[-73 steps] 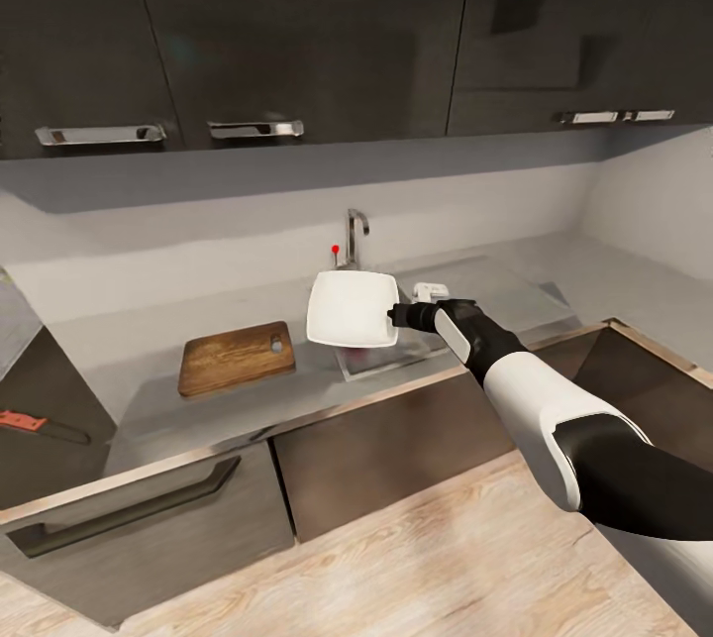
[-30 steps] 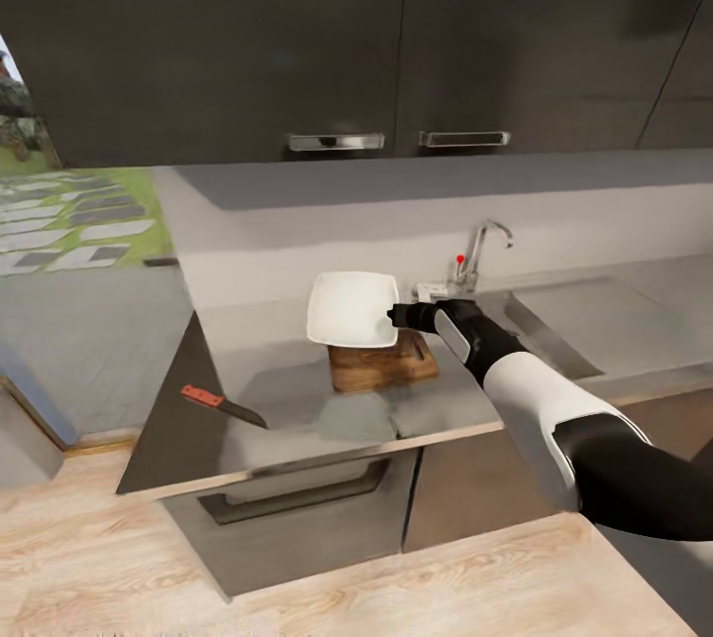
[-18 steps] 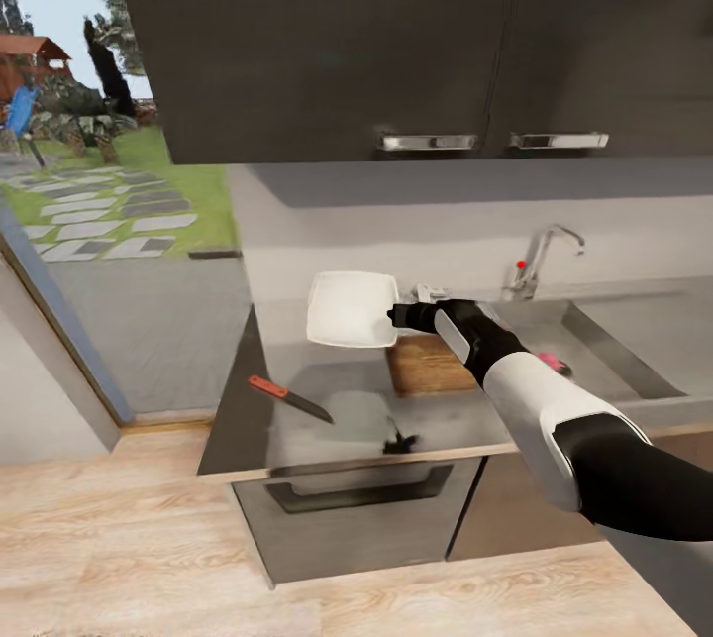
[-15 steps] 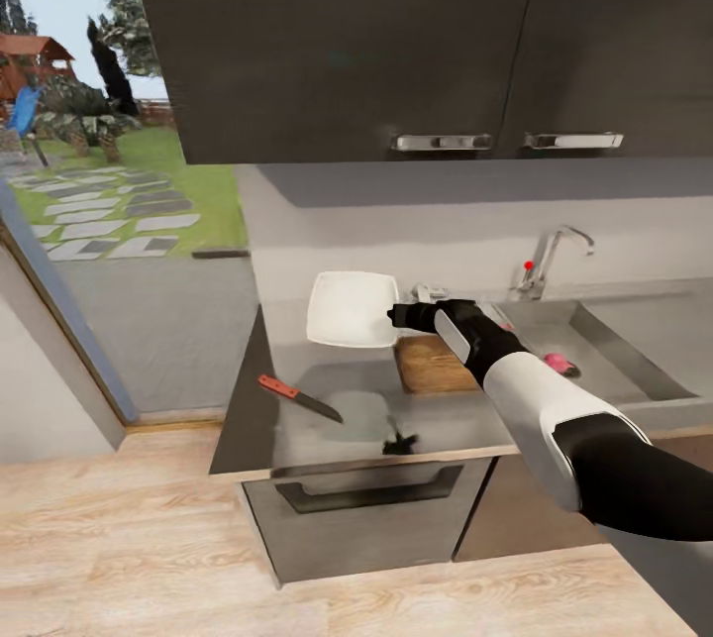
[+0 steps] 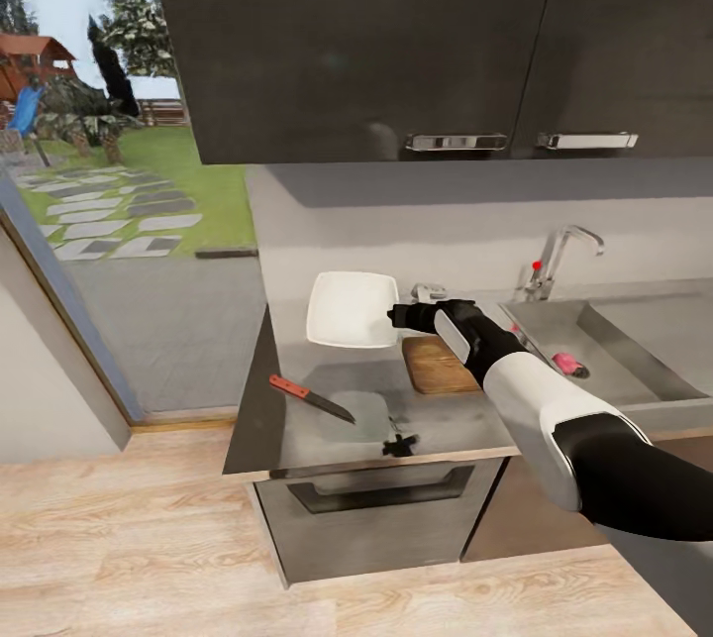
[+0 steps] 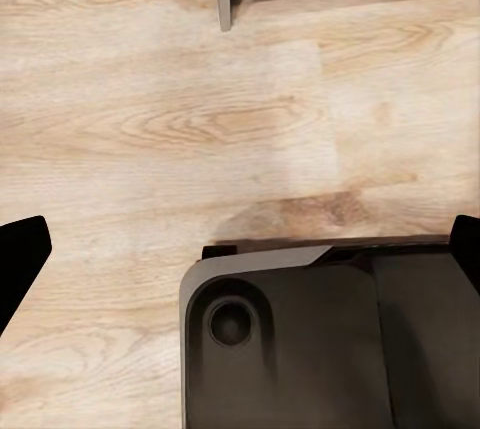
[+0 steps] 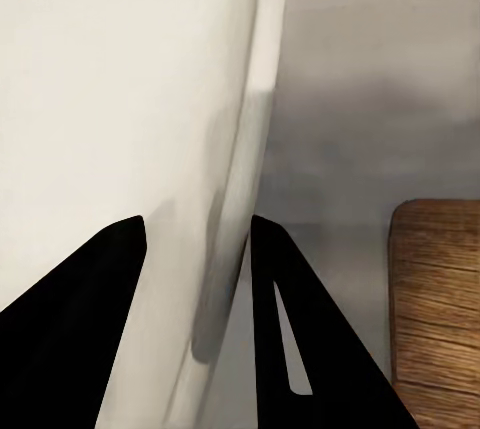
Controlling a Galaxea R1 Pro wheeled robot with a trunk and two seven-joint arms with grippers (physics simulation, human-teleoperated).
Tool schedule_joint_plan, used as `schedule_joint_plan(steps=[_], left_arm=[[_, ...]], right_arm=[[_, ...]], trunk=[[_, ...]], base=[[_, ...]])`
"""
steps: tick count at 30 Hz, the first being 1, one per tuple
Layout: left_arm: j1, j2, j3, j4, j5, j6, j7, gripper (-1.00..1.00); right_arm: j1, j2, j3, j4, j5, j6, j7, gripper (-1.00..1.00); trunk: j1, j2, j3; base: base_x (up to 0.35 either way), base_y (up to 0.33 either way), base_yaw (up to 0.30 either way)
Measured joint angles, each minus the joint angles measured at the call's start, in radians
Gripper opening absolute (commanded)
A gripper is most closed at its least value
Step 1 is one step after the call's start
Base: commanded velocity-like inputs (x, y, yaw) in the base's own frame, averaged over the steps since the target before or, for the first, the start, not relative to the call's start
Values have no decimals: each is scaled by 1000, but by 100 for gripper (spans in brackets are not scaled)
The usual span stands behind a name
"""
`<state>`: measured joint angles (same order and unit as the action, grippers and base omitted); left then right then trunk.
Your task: In the kitchen, take the Vidalia onion out of the sink, dice it on the chopping board with the paring knife, put the diced onion into the bowl on the countertop, then place both the paring knife and the chopping board into the sink.
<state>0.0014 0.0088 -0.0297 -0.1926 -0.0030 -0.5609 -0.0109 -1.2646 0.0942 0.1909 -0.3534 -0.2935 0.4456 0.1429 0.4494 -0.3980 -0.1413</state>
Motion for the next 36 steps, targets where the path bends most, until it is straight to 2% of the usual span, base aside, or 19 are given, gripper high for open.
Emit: schedule_joint_plan(steps=[5, 15, 36], left_arm=[[0, 0, 0, 1, 0, 1, 0, 100], [0, 0, 0, 6, 0, 1, 0, 100], [0, -1, 0, 12, 0, 1, 0, 100]], right_arm=[[0, -1, 0, 0, 0, 0, 1, -100], [0, -1, 0, 1, 0, 0, 0, -100], [0, -2, 0, 9, 2, 0, 0, -100]], trunk=[[0, 0, 0], [0, 0, 0], [0, 0, -6]], base=[[51, 67, 34], [7, 6, 182], [0, 0, 5]])
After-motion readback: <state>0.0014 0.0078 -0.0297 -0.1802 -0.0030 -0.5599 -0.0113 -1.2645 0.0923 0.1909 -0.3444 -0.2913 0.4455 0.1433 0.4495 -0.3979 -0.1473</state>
